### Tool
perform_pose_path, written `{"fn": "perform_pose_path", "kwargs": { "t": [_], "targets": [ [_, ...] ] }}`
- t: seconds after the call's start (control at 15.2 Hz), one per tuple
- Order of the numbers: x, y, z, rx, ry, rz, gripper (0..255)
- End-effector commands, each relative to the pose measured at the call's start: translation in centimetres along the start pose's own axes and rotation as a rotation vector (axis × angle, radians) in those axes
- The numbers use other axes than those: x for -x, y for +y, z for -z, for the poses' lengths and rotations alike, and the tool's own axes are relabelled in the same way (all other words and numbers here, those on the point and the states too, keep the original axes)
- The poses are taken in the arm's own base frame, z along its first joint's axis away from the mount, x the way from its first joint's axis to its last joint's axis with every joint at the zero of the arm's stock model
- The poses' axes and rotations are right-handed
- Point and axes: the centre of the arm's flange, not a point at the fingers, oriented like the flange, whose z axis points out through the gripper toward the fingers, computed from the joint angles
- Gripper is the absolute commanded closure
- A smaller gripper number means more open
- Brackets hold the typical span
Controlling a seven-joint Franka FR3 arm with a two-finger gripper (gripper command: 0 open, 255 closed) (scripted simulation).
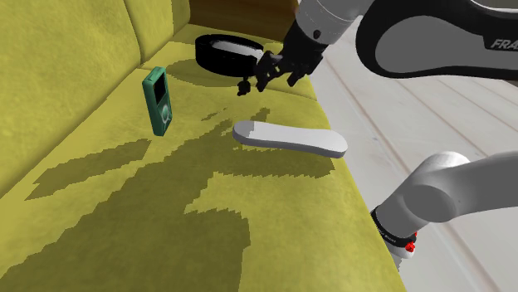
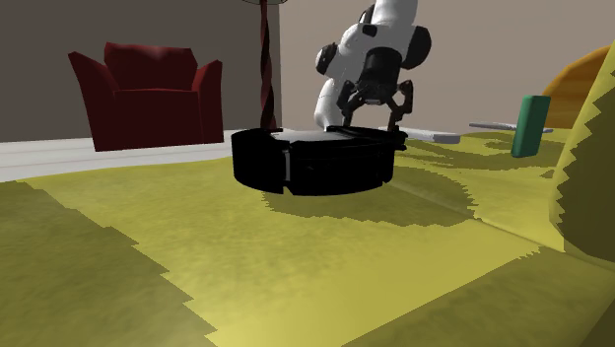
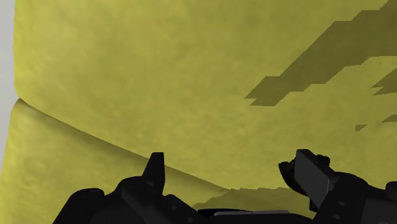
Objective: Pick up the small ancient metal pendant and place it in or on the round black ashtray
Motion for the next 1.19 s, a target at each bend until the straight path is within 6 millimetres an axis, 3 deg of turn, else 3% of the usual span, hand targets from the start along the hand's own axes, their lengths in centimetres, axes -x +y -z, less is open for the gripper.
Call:
{"fn": "perform_pose_path", "kwargs": {
  "t": [0.0,0.26,0.73,1.12],
  "targets": [
    [-0.2,-2.5,0.4,-0.001,0.042,-0.034,0],
    [-0.9,-7.1,1.3,0.000,0.121,-0.092,0],
    [-1.3,-7.1,-2.4,0.000,0.121,-0.092,0],
    [-1.4,-7.1,-2.7,0.000,0.121,-0.092,0]
  ]
}}
